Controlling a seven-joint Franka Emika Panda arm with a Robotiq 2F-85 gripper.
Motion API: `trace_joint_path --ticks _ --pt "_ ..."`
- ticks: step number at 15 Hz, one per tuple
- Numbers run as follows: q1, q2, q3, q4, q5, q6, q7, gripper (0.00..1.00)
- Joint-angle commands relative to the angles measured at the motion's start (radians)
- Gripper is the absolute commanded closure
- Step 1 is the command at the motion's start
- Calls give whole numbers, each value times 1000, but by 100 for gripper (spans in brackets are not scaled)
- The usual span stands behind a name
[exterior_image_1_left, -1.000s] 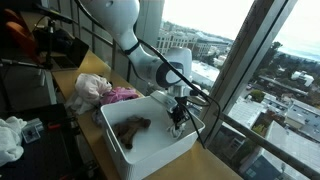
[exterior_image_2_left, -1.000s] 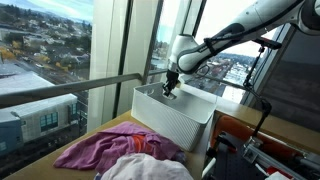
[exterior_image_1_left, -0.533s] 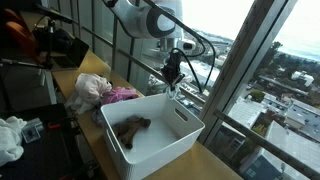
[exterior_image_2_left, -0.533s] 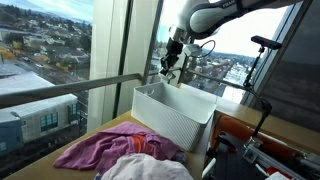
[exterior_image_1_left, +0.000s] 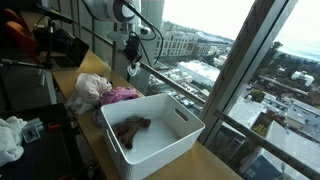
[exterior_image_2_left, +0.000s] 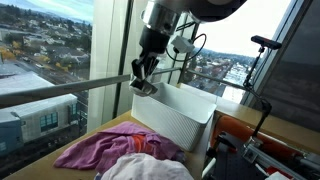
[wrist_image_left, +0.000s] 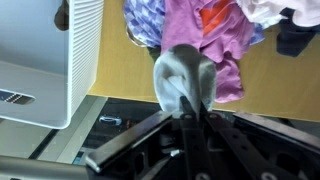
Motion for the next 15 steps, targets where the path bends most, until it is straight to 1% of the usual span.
trace_joint_path --ticks 1,3,4,5,6,8,10,12,14,15 --pt "31 44 46 -4 47 -38 -9 99" --pt "40 74 60 -7 72 -57 -21 99" --pt "41 84 62 -10 80 -65 -26 70" --pt "41 91 61 -6 82 -82 -30 68" --pt "36 93 58 -2 86 -100 -36 62" --pt "18 77 50 0 93 -136 -52 48" --pt "-16 31 32 -19 95 -164 -73 33" --pt "-61 -24 -4 -52 74 -150 -90 18" --pt "-103 -46 -42 -56 56 -139 -102 3" --pt "-129 -59 -62 -69 50 -135 -115 0"
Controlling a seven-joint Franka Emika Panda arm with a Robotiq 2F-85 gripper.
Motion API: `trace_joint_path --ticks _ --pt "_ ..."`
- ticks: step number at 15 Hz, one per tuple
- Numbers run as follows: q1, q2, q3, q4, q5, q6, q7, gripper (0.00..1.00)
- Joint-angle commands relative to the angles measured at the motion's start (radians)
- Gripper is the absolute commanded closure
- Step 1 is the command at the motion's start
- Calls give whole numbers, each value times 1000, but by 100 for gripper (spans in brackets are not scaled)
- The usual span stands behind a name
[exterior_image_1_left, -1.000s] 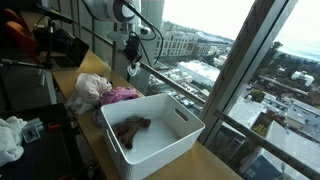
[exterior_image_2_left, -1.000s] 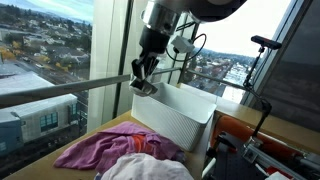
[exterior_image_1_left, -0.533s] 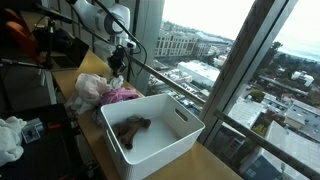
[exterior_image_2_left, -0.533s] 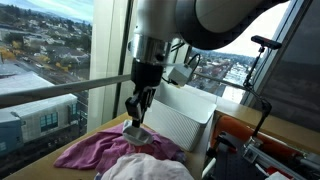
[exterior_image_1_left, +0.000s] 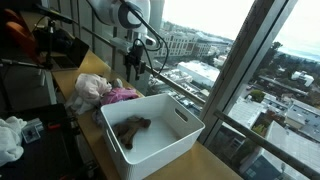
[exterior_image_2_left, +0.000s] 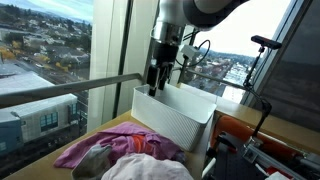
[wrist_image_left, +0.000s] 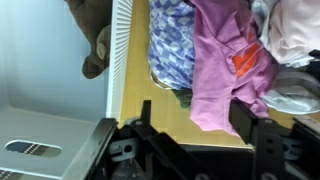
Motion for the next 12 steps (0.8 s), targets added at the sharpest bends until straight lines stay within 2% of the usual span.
trace_joint_path --ticks 1,6,12 --pt "-73 -69 -61 -61 -22 4 -43 0" --pt "-156 -78 -115 -146 -17 6 -64 0" --pt "-183 -39 -113 -232 23 18 -61 0"
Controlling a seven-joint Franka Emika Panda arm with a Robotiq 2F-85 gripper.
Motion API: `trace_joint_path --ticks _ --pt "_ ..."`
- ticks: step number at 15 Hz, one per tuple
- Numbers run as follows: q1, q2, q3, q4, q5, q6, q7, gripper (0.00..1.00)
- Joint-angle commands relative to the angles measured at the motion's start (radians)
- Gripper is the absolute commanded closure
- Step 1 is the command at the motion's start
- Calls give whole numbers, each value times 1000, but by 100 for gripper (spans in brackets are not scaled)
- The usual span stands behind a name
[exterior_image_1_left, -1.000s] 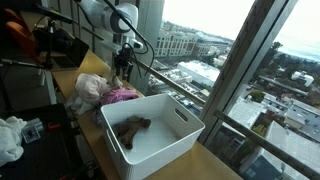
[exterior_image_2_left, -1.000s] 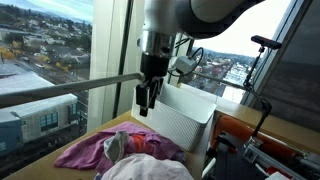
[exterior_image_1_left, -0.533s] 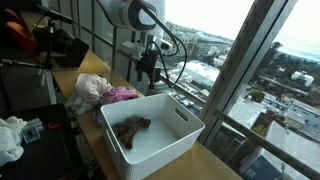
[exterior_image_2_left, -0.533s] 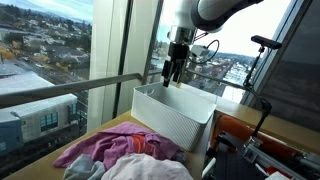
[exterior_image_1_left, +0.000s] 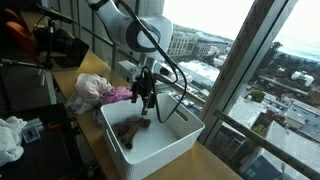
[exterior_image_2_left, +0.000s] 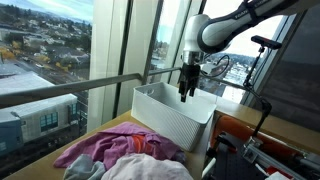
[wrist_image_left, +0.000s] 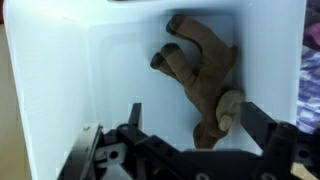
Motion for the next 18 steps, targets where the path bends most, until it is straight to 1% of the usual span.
trace_joint_path --ticks 1,3,6,8,10,15,18 --pt "-1 17 10 -51 48 21 -7 0" --pt "3 39 24 -70 88 40 -15 0" --pt "4 103 39 -74 133 117 -20 0" --pt "-3 148 42 -69 149 174 -33 0" --pt "-9 162 37 -68 160 211 -56 0" --pt "-36 241 32 -62 170 272 -69 0" --pt "-54 286 38 -40 182 277 -72 0"
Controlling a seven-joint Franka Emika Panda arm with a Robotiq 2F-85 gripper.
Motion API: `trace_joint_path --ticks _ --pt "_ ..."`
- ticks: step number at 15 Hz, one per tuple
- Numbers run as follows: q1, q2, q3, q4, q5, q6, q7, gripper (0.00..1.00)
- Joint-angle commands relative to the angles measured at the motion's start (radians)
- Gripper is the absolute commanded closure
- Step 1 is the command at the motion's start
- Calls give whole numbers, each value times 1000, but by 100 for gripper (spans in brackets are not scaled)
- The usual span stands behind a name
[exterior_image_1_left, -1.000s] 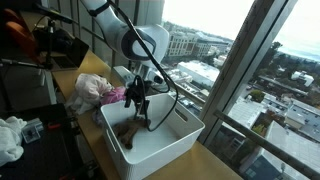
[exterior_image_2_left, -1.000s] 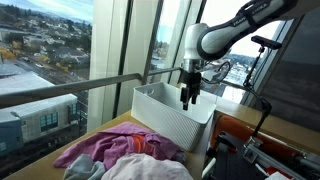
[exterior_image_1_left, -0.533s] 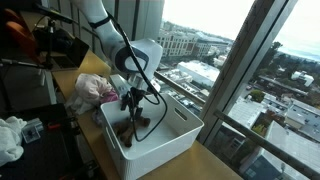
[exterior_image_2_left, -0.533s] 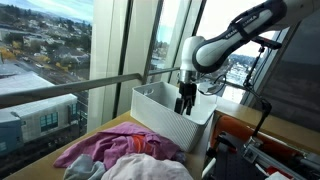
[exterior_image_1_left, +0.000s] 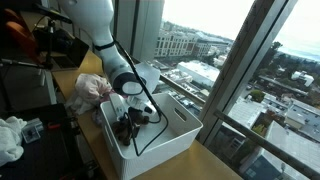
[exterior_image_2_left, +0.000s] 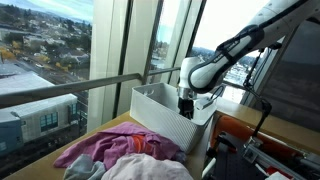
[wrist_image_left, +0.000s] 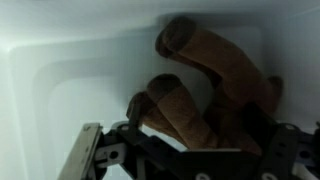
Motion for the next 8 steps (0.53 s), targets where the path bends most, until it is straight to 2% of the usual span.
trace_joint_path --ticks 1,2,3,4,5,8 --pt "-28 51 14 46 44 2 -33 0" --pt "-30 57 16 54 50 0 -32 0" --pt "-31 58 18 58 59 1 -30 25" --pt "-30 58 19 62 62 3 -30 26" --pt "-30 57 18 64 66 3 -30 32" --pt "-35 44 11 83 70 -15 -32 57"
